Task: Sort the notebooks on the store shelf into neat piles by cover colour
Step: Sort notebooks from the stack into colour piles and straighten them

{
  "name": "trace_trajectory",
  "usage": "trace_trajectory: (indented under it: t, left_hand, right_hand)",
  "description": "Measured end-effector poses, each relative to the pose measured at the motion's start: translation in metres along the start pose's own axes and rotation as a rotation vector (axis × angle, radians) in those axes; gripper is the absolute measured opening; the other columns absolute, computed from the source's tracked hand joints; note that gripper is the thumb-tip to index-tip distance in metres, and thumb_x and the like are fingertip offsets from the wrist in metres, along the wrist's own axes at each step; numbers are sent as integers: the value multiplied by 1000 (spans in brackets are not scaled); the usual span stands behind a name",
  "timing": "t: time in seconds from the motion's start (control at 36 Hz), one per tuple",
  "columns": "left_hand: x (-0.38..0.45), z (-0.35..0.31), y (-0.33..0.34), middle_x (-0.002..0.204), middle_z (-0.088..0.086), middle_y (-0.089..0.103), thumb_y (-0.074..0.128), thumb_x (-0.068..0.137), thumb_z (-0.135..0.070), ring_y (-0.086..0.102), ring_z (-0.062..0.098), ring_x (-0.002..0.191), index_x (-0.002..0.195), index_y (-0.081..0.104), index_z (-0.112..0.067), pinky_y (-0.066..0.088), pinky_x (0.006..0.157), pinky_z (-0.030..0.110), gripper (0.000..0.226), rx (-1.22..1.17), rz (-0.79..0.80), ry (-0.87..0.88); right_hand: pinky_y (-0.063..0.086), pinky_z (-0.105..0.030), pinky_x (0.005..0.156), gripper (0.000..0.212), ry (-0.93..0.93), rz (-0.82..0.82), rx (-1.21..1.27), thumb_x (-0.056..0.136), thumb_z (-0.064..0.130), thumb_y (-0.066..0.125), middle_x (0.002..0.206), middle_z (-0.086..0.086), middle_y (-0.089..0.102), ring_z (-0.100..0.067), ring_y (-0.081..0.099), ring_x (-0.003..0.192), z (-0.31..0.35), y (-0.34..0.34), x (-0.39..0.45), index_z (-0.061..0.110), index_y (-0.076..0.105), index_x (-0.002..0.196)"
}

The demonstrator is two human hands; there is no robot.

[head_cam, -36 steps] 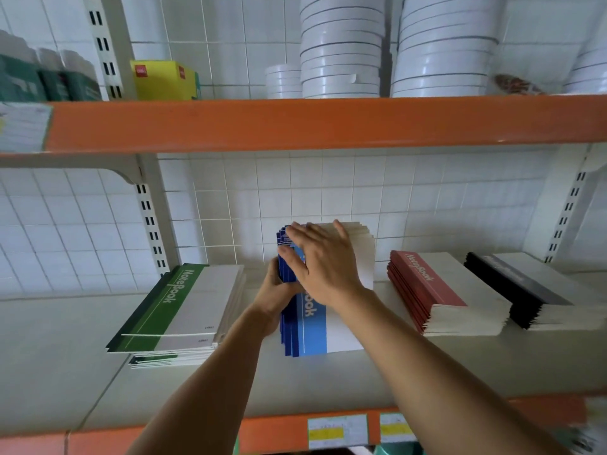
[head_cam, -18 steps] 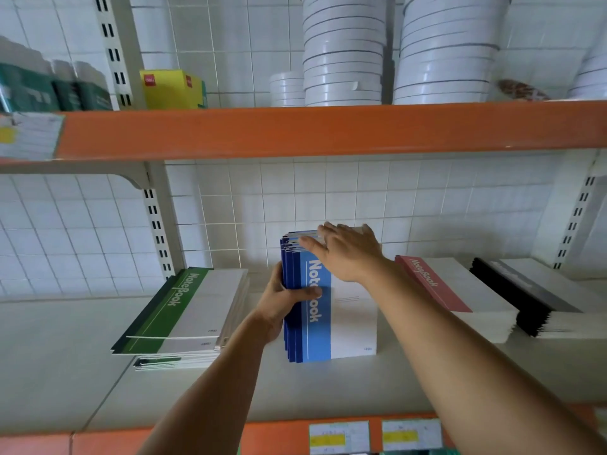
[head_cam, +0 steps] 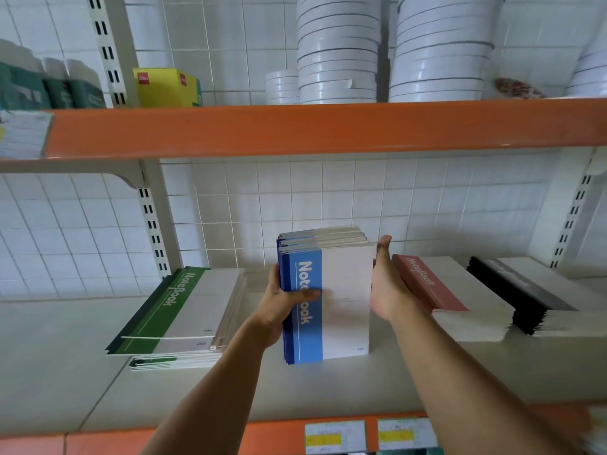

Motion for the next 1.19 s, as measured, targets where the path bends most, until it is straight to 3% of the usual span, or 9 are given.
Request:
trace_trajectory:
  t: [0.08,0.14,0.19,0.25,0.39,0.78,0.89,1.03,1.19]
  left_hand:
    - [-1,0,-1,103,10,64,79,53,-5,64,28,91,126,43,-22,55,78,46,83,5,8,-8]
    - [0,2,-2,104,11,63,79,53,-5,64,28,92,126,43,-22,55,78,46,83,10,5,-11]
    - [-1,1,-1,104,11,63,78,53,-4,64,29,92,127,42,-22,55,80,47,84,25,11,-16]
    - [-3,2,-1,106,14,62,76,53,1,63,29,94,127,40,-22,55,82,48,85,48,26,-28]
    - [-11,17,-6,119,14,57,64,68,25,59,28,107,133,32,-28,54,80,39,89,178,71,-75]
    - [5,38,-7,96,10,66,78,76,-27,63,25,84,101,57,-8,52,83,37,37,117,-148,-478]
    - [13,56,-1,87,12,67,76,76,-31,65,25,75,109,60,-3,53,79,35,46,147,-118,-599]
    - [26,54,1,80,10,59,69,86,-17,57,22,68,87,52,-5,47,56,31,21,191,-152,-576]
    - [36,64,1,83,10,60,70,86,-19,58,23,71,107,51,-3,48,58,32,33,185,-161,-587]
  right_hand:
    - [38,-43,102,87,-11,18,-36,91,72,10,122,-19,62,-37,51,121,0,-4,-10,8,56,126]
    - [29,-49,108,92,-94,2,-56,90,73,6,149,-30,27,-48,29,134,4,-8,-12,4,22,149]
    - [34,-29,108,99,-164,97,-87,87,78,22,156,-16,16,-43,21,139,3,-4,-13,5,11,152]
    - [47,-9,78,57,-130,178,-105,103,38,36,148,-7,35,-31,33,137,-5,-3,-21,4,26,148]
    - [40,-35,104,56,-18,320,-218,85,-1,62,117,10,67,-15,56,117,-49,-4,-8,28,48,131]
    - [42,-40,103,41,199,79,-145,81,46,69,115,-3,67,-25,60,110,-53,-21,10,23,66,116]
    - [37,-42,108,69,294,47,-235,69,60,73,129,-5,60,-27,54,121,-72,-29,19,20,61,125]
    - [41,-39,104,52,333,19,-273,81,47,70,119,-8,64,-28,58,113,-73,-32,29,13,62,119]
    - [40,-42,107,36,347,15,-309,87,41,66,111,-7,67,-26,61,109,-71,-33,41,13,65,109]
Point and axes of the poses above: each hand's wrist, its own x-axis towards the middle knuckle, its own y-axis out of the palm, z = x × y, the point moved 9 cm from there along x, towards the middle knuckle
